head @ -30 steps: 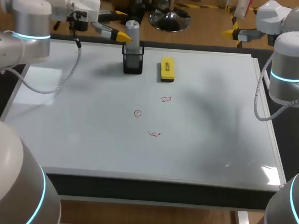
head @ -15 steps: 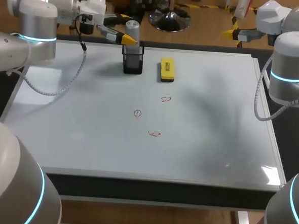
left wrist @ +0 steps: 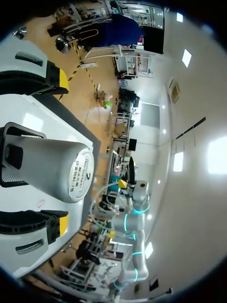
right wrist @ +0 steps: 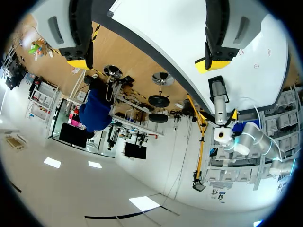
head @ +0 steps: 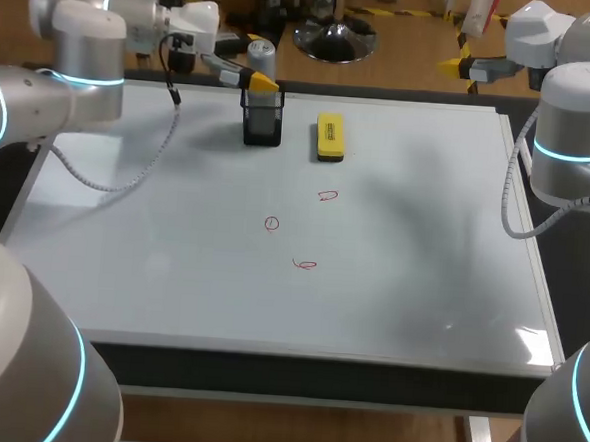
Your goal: Pick up the inspection probe, press it on each red-marked spot on the whiteboard one by one, put down the probe, pick up the eraser, and wipe off all the red marks.
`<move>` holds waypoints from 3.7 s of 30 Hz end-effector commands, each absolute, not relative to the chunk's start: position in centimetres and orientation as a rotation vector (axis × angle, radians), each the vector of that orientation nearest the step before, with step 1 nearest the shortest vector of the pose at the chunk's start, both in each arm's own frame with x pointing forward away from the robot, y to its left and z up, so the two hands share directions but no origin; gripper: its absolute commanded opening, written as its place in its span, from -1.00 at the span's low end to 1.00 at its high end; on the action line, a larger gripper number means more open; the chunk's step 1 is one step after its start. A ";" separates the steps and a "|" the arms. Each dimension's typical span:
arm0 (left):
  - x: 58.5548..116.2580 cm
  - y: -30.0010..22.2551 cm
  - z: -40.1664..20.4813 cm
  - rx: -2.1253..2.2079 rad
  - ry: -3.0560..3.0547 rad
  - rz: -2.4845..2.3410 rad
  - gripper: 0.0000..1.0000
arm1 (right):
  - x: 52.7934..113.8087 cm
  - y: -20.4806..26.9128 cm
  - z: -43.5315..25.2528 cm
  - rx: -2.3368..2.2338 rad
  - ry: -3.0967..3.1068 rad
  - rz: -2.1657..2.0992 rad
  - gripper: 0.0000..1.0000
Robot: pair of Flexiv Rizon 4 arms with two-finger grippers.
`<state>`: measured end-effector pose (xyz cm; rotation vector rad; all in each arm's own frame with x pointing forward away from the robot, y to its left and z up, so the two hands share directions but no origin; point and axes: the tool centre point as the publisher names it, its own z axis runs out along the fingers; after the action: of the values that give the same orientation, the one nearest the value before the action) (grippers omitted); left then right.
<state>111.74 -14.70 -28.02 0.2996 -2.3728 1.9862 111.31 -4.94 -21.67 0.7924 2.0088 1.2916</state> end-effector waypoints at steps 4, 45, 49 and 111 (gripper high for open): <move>112.2 -15.2 -28.9 0.308 -2.361 1.985 1.00 | 111.4 -5.0 -21.7 0.792 2.010 1.292 1.00; 110.0 -15.2 -23.6 0.159 -2.435 2.024 -1.00 | 111.4 -5.0 -21.7 0.792 2.010 1.292 1.00; 109.9 -15.2 -22.5 0.147 -2.442 2.022 -1.00 | 111.4 -5.0 -21.7 0.792 2.010 1.292 1.00; 104.2 1.2 -18.1 0.320 -2.559 2.150 -1.00 | 111.4 -5.0 -21.7 0.792 2.010 1.292 1.00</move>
<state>105.62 0.34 -17.69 0.3014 -2.5618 2.1170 111.31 -4.94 -21.67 0.7924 2.0088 1.2916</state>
